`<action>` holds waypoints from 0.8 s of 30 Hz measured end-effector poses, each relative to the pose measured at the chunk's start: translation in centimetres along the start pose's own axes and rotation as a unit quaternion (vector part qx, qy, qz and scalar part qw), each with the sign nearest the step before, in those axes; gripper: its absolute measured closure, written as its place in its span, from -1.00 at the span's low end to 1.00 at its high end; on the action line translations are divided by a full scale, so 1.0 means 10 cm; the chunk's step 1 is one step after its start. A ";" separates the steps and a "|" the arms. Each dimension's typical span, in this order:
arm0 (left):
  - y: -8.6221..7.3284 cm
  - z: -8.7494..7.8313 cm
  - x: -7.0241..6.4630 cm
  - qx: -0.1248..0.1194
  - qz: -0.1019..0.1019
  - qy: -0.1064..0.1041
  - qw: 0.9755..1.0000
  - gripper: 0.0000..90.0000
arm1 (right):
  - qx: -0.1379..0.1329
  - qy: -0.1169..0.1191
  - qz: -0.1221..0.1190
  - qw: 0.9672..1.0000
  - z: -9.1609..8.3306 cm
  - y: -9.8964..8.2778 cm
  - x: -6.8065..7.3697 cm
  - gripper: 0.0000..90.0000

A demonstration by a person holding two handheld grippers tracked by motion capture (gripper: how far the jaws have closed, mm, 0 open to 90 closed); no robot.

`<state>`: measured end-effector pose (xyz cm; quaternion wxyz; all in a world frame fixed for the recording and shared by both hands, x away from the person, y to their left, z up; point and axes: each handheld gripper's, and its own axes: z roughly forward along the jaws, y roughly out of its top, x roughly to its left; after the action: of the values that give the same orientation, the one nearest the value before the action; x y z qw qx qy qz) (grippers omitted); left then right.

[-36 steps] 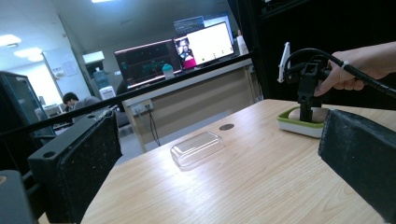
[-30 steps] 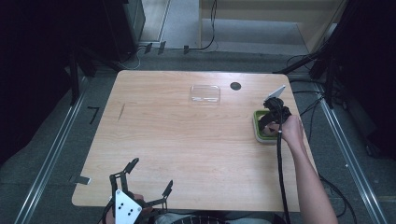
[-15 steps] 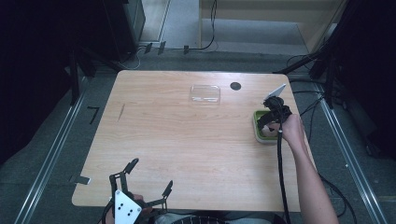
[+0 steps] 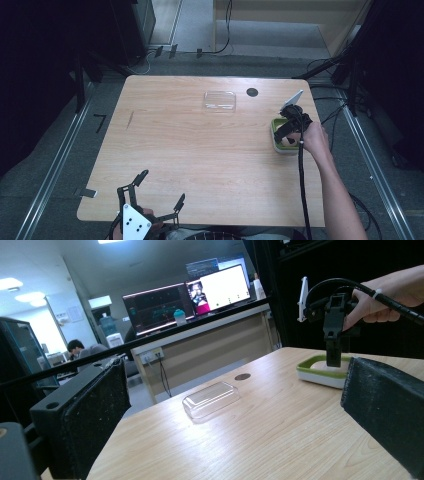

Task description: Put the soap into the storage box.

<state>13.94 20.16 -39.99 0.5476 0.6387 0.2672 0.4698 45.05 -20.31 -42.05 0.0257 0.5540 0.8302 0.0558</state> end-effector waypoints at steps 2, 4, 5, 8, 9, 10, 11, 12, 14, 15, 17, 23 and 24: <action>0.00 0.00 0.00 0.000 0.000 0.000 1.000 -1.00 | 0.003 -0.002 -0.005 1.000 -0.03 -0.01 0.03 -0.76; 0.00 0.00 0.00 0.001 0.001 -0.001 1.000 -1.00 | 0.008 0.000 -0.011 1.000 -0.07 -0.03 0.06 -0.78; 0.00 0.00 0.00 0.001 0.001 -0.001 1.000 -1.00 | 0.009 0.002 -0.015 1.000 -0.10 -0.05 0.06 -0.79; 0.00 0.00 0.00 0.000 0.000 -0.002 1.000 -1.00 | 0.006 0.005 -0.021 1.000 -0.20 -0.13 0.08 -0.79; 0.00 0.00 -0.01 -0.001 0.000 -0.002 1.000 -1.00 | 0.004 0.004 -0.024 1.000 -0.23 -0.17 0.09 -0.79; 0.00 0.00 -0.01 0.000 0.001 -0.002 1.000 -1.00 | 0.000 0.000 -0.025 1.000 -0.25 -0.20 0.09 -0.79; 0.00 0.00 -0.01 0.000 0.001 -0.002 1.000 -1.00 | 0.001 0.000 -0.026 1.000 -0.28 -0.23 0.10 -0.79; 0.00 0.00 -0.01 0.000 0.002 -0.002 1.000 -1.00 | 0.001 0.000 -0.029 1.000 -0.31 -0.26 0.10 -0.80; 0.00 0.00 -0.01 0.000 0.001 -0.002 1.000 -1.00 | -0.001 -0.002 -0.032 0.999 -0.35 -0.32 0.12 -0.80; 0.00 0.01 -0.01 0.000 0.001 -0.002 1.000 -1.00 | -0.002 -0.003 -0.034 0.999 -0.38 -0.34 0.13 -0.80; 0.00 0.01 -0.01 0.000 0.001 -0.002 1.000 -1.00 | -0.004 -0.005 -0.039 0.999 -0.42 -0.39 0.16 -0.81; 0.00 0.00 -0.01 0.000 0.001 -0.002 1.000 -1.00 | -0.003 -0.010 -0.058 0.998 -0.48 -0.49 0.27 -0.82; 0.00 0.01 -0.01 0.000 0.001 -0.001 1.000 -1.00 | -0.003 -0.010 -0.061 0.998 -0.49 -0.51 0.28 -0.82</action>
<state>13.93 20.03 -39.99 0.5473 0.6398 0.2658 0.4695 38.78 -19.93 -37.78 0.0392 0.5025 0.8622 0.0505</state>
